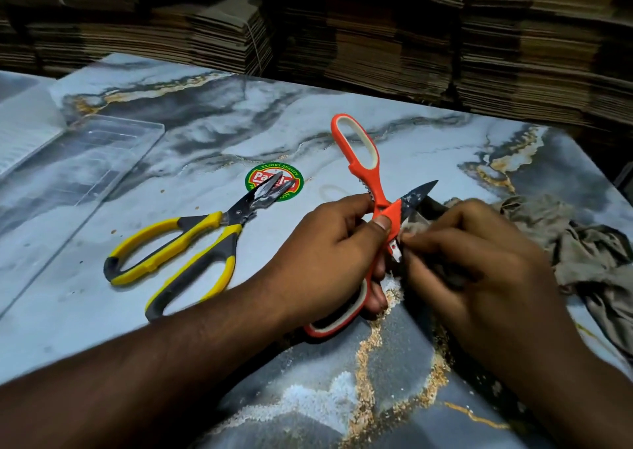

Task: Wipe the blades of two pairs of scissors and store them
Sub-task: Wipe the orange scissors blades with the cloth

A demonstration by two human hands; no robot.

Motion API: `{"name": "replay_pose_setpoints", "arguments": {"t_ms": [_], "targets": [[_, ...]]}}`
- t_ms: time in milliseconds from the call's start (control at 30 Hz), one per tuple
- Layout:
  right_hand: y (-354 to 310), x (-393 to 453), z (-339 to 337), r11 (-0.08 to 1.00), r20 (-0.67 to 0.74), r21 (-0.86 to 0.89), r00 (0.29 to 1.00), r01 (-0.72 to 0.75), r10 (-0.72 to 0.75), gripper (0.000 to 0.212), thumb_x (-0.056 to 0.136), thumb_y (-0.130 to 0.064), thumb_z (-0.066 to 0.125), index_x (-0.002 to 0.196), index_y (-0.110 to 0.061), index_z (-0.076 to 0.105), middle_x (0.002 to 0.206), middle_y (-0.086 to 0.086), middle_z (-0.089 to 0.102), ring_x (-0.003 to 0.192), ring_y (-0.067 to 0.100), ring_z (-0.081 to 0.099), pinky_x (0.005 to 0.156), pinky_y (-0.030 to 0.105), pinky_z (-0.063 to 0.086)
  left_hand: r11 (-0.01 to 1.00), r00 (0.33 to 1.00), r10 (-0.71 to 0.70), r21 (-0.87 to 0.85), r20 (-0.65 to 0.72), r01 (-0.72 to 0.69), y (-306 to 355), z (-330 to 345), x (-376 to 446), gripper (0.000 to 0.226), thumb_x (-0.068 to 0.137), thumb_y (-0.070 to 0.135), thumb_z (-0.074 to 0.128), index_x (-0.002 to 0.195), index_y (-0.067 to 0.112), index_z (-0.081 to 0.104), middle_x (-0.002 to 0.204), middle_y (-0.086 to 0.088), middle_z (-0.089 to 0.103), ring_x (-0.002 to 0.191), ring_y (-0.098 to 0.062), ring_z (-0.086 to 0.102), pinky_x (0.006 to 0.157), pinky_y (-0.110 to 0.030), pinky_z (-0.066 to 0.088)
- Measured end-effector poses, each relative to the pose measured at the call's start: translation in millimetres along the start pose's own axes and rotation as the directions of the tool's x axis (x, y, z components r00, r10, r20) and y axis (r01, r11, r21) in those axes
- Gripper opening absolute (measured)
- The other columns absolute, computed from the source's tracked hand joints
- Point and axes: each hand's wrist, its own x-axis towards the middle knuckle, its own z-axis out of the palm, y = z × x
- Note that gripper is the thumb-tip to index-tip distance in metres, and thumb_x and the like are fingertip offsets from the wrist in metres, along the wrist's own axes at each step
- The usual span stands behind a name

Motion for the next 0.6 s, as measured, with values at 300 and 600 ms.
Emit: {"name": "replay_pose_setpoints", "arguments": {"t_ms": [300, 600], "targets": [[-3, 2, -1, 0.993, 0.028, -0.06, 0.994, 0.103, -0.101, 0.016, 0.098, -0.015, 0.069, 0.091, -0.001, 0.075, 0.09, 0.011, 0.059, 0.081, 0.032, 0.057, 0.069, 0.044, 0.049, 0.999, 1.0, -0.003, 0.046, -0.027, 0.004, 0, 2, -2, 0.021, 0.112, 0.02, 0.046, 0.109, 0.006, 0.061, 0.063, -0.007, 0.061, 0.049, -0.036, 0.065, 0.056, -0.046, 0.056], [-10, -5, -1, 0.974, 0.05, -0.173, 0.989, 0.149, -0.142, 0.014, 0.099, -0.01, 0.066, 0.104, 0.0, 0.075, 0.098, 0.014, 0.062, 0.088, 0.032, 0.056, 0.073, 0.042, 0.046, 0.999, 0.999, -0.017, 0.041, -0.027, 0.018, 0, 1, -1, 0.022, 0.112, 0.02, 0.047, 0.111, 0.005, 0.063, 0.061, -0.006, 0.06, 0.048, -0.034, 0.065, 0.057, -0.048, 0.057]]}}
